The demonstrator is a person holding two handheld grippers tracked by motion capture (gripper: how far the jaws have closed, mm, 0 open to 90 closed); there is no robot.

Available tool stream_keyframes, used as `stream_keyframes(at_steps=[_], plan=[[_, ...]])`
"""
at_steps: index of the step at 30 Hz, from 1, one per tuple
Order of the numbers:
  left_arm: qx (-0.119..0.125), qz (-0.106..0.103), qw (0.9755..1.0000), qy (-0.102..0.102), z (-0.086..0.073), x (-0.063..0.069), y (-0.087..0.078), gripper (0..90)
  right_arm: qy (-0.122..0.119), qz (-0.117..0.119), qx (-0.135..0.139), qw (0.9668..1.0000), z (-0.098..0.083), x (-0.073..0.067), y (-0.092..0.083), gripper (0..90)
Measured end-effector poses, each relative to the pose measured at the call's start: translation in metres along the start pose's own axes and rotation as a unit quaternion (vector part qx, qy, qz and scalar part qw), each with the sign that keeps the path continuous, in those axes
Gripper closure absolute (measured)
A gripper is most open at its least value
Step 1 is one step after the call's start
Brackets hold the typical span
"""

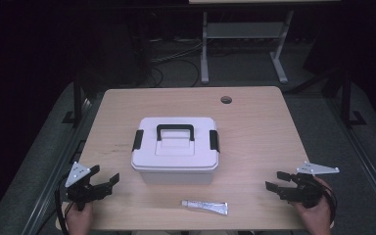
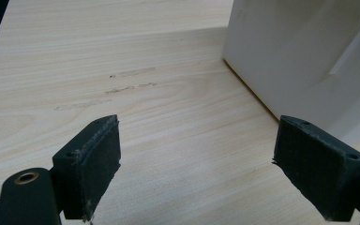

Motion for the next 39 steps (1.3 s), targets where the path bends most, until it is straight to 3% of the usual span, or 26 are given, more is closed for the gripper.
stream_keyframes(at_steps=[10, 18, 22, 27, 33, 39], plan=[[0.003, -0.003, 1.0000, -0.002, 0.000, 0.000, 0.000, 14.0, -0.009, 0.003, -0.013, 0.9999, 0.001, -0.004, 0.000, 25.9], [0.004, 0.002, 1.0000, -0.004, -0.001, -0.002, -0.001, 14.0, -0.022, 0.033, -0.022, 0.9990, 0.017, -0.015, -0.001, 23.6], [0.003, 0.005, 1.0000, -0.006, -0.001, -0.003, -0.002, 14.0, -0.036, 0.035, -0.033, 0.9982, 0.025, -0.018, 0.001, 22.5], [0.004, 0.003, 1.0000, -0.006, -0.001, -0.003, -0.002, 14.0, -0.035, 0.048, -0.045, 0.9972, 0.033, -0.020, 0.004, 22.5], [0.006, 0.004, 1.0000, -0.005, -0.001, -0.003, -0.003, 14.0, -0.047, 0.046, -0.062, 0.9959, 0.039, -0.023, 0.009, 23.4], [0.005, 0.005, 1.0000, -0.005, -0.001, -0.003, -0.003, 14.0, -0.041, 0.074, -0.071, 0.9938, 0.049, -0.027, 0.009, 20.9]])
Point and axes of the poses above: each handheld gripper's, and its own axes: y roughly forward along the jaws, z roughly out of its top, x roughly to its right, the point moved 6 cm from there along y, roughly forward along the jaws, and after that the axes turned 2 degrees about z, right-handed, at the moved point
